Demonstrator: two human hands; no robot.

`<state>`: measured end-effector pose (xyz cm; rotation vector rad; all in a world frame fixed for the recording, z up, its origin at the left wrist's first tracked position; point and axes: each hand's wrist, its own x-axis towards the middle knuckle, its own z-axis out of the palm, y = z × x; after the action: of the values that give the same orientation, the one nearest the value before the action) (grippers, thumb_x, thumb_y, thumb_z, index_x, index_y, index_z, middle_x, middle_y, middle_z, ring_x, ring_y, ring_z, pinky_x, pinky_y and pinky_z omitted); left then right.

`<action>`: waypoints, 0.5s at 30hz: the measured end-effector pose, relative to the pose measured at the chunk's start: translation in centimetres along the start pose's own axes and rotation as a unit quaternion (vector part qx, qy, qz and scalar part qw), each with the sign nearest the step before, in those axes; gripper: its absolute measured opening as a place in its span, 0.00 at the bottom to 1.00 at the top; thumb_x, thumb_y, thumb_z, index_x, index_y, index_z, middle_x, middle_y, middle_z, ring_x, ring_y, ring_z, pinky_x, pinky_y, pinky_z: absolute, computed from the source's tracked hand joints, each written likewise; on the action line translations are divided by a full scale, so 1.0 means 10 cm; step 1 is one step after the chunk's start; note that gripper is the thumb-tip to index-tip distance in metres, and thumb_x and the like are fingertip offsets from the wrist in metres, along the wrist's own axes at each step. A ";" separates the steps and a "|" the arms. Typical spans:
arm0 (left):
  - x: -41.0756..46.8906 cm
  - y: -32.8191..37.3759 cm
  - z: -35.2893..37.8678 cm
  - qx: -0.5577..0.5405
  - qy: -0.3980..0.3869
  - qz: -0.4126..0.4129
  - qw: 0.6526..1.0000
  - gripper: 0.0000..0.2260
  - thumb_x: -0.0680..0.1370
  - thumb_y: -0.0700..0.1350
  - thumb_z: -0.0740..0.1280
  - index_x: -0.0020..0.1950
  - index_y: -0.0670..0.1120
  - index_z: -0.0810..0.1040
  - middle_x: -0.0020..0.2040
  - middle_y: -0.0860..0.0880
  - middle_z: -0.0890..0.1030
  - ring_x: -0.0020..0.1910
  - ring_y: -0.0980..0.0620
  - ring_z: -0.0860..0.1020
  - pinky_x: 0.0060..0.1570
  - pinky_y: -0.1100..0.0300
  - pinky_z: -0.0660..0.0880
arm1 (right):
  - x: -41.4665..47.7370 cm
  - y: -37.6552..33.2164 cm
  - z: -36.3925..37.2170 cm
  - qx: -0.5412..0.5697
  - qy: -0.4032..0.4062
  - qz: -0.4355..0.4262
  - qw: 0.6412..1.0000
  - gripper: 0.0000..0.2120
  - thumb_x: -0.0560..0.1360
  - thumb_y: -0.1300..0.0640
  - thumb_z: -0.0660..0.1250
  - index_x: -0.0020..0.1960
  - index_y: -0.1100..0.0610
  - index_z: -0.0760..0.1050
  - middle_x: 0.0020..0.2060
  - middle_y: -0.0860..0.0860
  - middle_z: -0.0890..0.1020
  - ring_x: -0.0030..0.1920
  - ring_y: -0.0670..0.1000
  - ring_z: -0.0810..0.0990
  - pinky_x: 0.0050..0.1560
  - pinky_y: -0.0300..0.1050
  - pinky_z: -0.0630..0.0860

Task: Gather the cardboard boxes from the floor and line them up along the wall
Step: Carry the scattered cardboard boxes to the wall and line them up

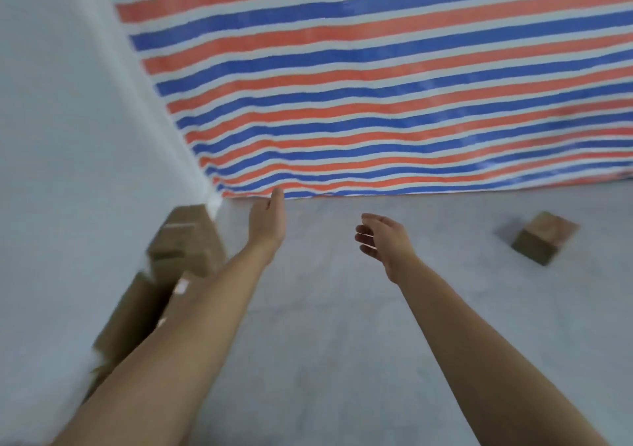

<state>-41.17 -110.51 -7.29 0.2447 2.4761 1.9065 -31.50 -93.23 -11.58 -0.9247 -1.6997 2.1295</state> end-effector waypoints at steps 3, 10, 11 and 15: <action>-0.20 0.30 1.31 -0.077 -0.092 0.028 0.992 0.19 0.79 0.63 0.62 0.67 0.56 0.72 0.61 0.53 0.80 0.57 0.45 0.80 0.48 0.60 0.80 | 0.14 -0.18 -1.24 0.001 0.076 -0.006 0.997 0.10 0.83 0.57 0.61 0.61 0.56 0.78 0.50 0.54 0.83 0.51 0.53 0.83 0.54 0.47 0.81; -0.86 1.21 4.08 -0.132 -0.286 0.104 0.943 0.17 0.80 0.56 0.65 0.68 0.54 0.74 0.61 0.55 0.80 0.57 0.54 0.81 0.44 0.66 0.80 | 0.18 -0.71 -4.03 0.042 0.284 -0.053 0.956 0.10 0.80 0.60 0.62 0.58 0.56 0.80 0.39 0.51 0.81 0.37 0.48 0.80 0.41 0.42 0.76; -1.01 1.34 4.53 -0.126 -0.312 0.118 0.934 0.17 0.81 0.57 0.65 0.68 0.54 0.73 0.62 0.54 0.79 0.60 0.52 0.80 0.49 0.64 0.79 | 0.18 -0.74 -4.46 0.045 0.311 -0.057 0.948 0.10 0.80 0.61 0.62 0.57 0.55 0.80 0.38 0.51 0.81 0.36 0.48 0.80 0.41 0.42 0.76; -1.33 1.53 5.57 -0.093 -0.370 0.116 0.917 0.14 0.83 0.55 0.61 0.64 0.51 0.75 0.59 0.47 0.78 0.59 0.47 0.78 0.58 0.52 0.78 | 0.19 -0.67 -5.38 0.055 0.370 -0.049 0.926 0.09 0.80 0.61 0.61 0.55 0.54 0.79 0.39 0.51 0.81 0.37 0.49 0.79 0.41 0.42 0.75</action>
<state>-20.58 -54.91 -8.28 1.0665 1.8063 1.6573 -0.66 -48.57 -11.84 -1.3469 -1.1897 1.4905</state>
